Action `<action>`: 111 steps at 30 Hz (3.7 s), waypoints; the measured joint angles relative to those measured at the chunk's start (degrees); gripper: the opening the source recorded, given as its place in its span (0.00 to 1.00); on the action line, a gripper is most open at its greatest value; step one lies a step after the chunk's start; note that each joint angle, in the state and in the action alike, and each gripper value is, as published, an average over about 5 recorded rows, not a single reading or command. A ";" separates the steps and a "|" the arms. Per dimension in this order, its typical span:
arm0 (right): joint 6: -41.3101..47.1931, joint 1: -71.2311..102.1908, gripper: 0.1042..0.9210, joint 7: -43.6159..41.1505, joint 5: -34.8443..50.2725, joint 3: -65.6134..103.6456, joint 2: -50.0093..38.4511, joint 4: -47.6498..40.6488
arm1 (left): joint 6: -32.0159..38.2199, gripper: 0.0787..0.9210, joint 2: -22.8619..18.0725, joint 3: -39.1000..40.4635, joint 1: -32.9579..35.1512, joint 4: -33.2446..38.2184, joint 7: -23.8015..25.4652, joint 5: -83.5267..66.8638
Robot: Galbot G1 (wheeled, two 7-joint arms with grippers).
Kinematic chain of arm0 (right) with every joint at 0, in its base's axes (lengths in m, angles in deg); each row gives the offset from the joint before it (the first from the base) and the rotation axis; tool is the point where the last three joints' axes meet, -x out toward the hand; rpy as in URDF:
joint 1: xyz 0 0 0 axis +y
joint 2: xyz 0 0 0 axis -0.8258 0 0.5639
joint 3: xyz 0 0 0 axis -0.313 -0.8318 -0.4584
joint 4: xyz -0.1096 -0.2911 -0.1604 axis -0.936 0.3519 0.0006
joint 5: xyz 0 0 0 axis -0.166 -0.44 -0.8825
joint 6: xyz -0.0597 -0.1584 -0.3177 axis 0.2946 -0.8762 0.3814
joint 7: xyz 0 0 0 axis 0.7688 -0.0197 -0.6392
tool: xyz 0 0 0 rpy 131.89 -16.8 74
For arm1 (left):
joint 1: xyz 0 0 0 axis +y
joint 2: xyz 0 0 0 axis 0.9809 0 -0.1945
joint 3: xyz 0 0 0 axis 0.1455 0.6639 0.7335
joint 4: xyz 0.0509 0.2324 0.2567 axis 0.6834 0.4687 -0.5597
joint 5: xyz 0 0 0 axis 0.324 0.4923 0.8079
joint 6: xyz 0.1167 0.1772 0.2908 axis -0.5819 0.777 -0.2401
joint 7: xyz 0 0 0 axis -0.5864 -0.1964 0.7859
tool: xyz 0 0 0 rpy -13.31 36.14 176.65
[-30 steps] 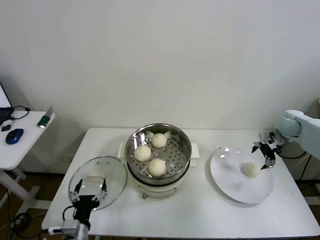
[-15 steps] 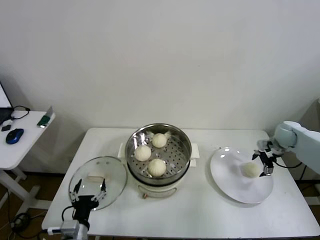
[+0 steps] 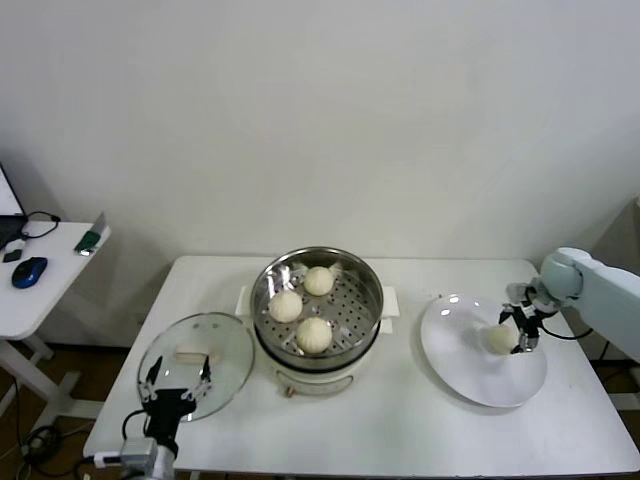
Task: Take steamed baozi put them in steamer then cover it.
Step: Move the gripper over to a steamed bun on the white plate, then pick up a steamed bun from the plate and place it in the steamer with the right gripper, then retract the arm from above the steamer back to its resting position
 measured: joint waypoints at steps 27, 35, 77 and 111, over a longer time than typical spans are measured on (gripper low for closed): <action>6.78 -31.24 0.74 0.83 17.84 -25.10 1.11 16.91 | -0.61 0.88 -0.19 1.03 -0.29 0.32 0.27 0.94; 12.05 -44.98 0.74 3.32 30.49 -32.17 6.28 27.96 | -0.57 0.88 0.06 1.11 0.16 0.74 0.32 0.94; 29.37 -32.81 0.84 19.17 39.28 -30.79 24.25 30.48 | -0.19 0.88 0.32 0.95 -0.47 0.16 0.32 0.29; 16.62 -2.29 0.88 49.30 45.64 21.02 7.34 31.82 | -0.41 0.88 1.74 1.08 -1.08 0.54 1.36 -1.84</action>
